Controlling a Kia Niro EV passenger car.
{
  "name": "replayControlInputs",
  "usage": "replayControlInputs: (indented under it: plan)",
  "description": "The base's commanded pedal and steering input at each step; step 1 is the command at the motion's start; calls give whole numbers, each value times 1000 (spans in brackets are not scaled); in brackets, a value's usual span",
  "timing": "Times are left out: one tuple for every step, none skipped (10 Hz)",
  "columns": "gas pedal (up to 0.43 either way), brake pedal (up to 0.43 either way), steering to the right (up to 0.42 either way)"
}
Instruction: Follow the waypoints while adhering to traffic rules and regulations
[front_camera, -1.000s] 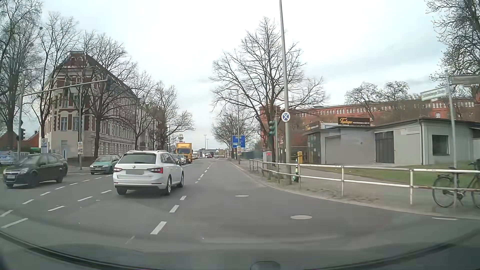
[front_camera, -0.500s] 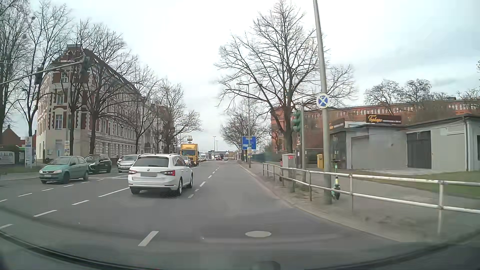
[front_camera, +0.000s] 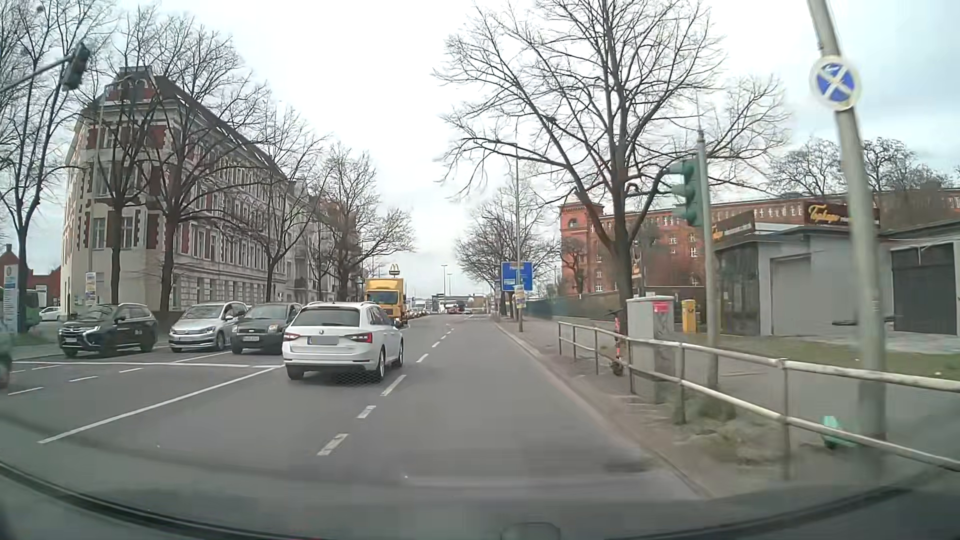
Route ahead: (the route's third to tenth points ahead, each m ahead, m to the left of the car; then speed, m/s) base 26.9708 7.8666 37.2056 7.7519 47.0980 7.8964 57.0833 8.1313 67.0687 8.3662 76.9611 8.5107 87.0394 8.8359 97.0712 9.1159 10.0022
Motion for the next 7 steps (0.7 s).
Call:
replayControlInputs:
  plan:
    - [177,0,-20]
    - [177,0,-14]
    - [177,0,-11]
    - [177,0,-8]
    - [177,0,-9]
    - [177,0,-7]
    - [177,0,-3]
